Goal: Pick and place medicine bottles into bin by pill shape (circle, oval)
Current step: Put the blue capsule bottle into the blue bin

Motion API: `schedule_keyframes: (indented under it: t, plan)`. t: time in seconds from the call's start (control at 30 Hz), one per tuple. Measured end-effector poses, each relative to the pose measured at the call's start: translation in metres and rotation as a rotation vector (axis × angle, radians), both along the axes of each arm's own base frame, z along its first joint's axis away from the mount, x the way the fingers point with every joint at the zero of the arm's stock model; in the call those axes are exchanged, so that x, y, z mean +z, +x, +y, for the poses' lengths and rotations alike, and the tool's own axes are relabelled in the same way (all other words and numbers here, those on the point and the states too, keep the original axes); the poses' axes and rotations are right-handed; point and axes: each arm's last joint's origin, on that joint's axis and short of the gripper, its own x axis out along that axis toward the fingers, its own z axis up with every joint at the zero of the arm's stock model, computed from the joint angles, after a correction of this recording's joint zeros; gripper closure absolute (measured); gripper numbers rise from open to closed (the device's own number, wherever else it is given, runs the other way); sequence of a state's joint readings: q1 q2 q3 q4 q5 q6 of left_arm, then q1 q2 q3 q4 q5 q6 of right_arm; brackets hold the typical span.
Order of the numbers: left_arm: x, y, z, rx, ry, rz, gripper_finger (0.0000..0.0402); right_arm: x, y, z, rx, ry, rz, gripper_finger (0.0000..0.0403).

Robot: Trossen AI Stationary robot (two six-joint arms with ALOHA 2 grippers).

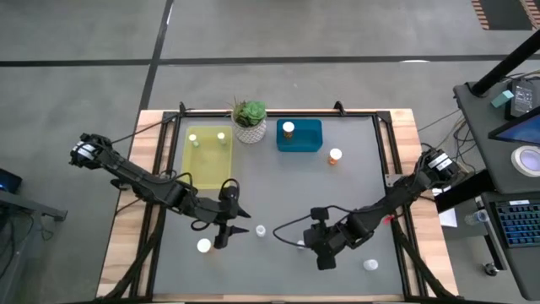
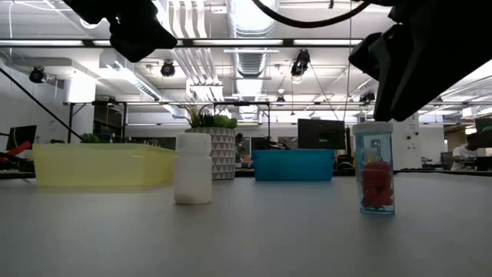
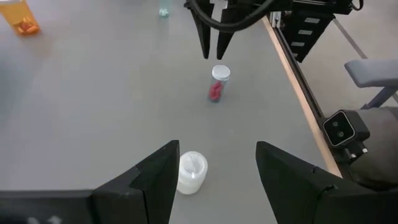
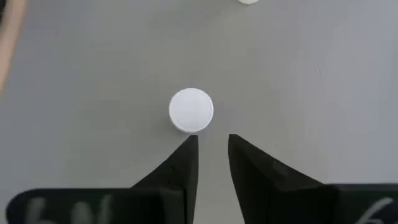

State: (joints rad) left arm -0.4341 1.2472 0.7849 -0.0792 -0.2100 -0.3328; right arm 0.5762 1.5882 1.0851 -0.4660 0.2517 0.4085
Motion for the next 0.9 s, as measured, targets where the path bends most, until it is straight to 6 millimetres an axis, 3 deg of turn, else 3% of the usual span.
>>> schedule_keyframes:
  t: [0.13,0.4,0.53,0.67,0.9]
  plan:
    - [0.0,0.0,0.0,-0.002,0.003,0.001,0.0204,-0.002,0.001,0.002,-0.031,0.038,0.008,0.0284]
    - [-0.001,0.0,0.0,-0.008,0.026,0.002,0.0204,-0.01,0.007,0.005,-0.015,0.042,-0.009,0.0168]
    - [-0.001,0.0,0.0,-0.009,0.028,0.002,0.0204,-0.017,0.012,0.009,0.025,0.026,-0.024,0.0134]
    - [-0.001,-0.001,0.0,-0.009,0.029,0.003,0.0204,-0.02,0.014,0.01,0.032,0.026,-0.033,0.0135]
    - [-0.001,-0.001,0.0,-0.013,0.037,0.002,0.0204,-0.019,0.017,0.008,0.023,0.031,-0.046,0.0178]
